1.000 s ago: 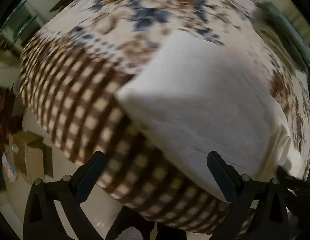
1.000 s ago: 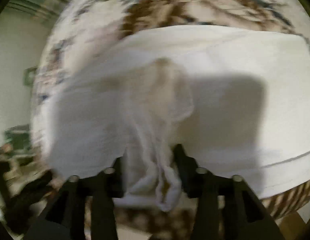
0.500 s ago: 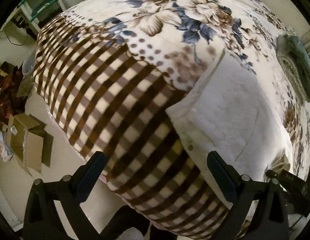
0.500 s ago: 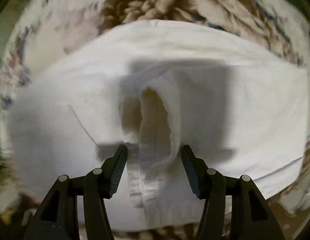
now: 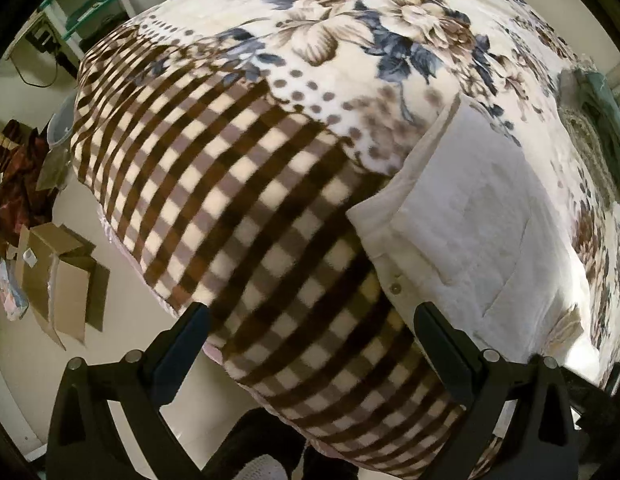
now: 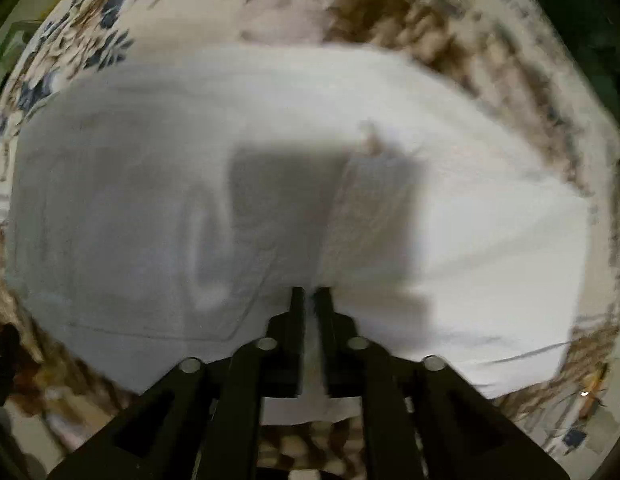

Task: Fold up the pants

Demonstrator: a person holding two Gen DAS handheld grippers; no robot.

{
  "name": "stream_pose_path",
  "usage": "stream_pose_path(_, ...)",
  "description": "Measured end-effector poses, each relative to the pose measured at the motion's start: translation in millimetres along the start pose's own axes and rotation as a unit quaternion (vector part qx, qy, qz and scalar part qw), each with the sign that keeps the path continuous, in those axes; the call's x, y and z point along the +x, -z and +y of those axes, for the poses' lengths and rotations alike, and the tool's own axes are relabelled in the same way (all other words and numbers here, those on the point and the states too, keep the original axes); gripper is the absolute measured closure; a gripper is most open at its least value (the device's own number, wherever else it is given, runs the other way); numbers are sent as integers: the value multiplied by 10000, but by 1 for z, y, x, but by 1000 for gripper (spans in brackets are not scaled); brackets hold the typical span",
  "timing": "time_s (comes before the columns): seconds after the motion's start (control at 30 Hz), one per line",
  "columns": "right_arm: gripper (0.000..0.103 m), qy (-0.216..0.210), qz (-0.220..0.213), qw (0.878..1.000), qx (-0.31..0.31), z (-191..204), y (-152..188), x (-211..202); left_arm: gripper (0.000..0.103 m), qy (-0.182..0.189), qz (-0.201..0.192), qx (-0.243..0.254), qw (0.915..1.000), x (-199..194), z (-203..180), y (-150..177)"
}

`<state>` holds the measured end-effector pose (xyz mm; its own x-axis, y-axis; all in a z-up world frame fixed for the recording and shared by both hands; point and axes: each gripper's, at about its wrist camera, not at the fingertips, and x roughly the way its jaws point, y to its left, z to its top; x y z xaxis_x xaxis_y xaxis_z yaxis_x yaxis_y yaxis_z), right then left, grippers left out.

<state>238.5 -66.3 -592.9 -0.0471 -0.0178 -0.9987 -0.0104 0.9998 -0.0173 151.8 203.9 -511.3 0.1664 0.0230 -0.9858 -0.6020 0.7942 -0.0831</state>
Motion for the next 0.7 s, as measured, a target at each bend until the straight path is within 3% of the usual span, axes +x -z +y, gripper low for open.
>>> stream_pose_path(0.03,59,-336,38,9994,86,-5,-1,-2,0,-1,-13,21,10000,-1,-1,0)
stream_pose_path(0.07,58,-966,6,9951,193,-14,-1,-9,0,-10,-25,41,10000,-2,-3,0)
stream_pose_path(0.13,57,-2253,-80,9719,682,-41,2,-25,0,21,-49,35,10000,-5,-4,-1)
stream_pose_path(0.17,55,-2494,-164,9637,942,-56,3,-31,0,41,-39,16,10000,-5,-5,-2)
stream_pose_path(0.27,55,-2425,-490,9550,1634,-99,6,-39,0,147,2,-77,9999,-3,-7,-3)
stream_pose_path(0.37,55,-2178,-436,9534,2040,-114,0,-24,0,311,54,-188,9993,2,-11,-4)
stream_pose_path(0.47,50,-2458,373,9485,1964,-98,-9,23,0,593,-30,-430,9973,10,-14,-10)
stream_pose_path(0.57,50,-2300,197,9589,1648,-98,-6,21,0,1088,107,-855,9903,32,-12,-21)
stream_pose_path(0.67,50,-2224,113,9630,1519,-112,-7,15,14,1480,91,-1108,9827,49,-12,-30)
stream_pose_path(0.7,50,-2184,135,9632,1559,-115,-4,13,32,1605,-11,-1151,9803,52,-13,-33)
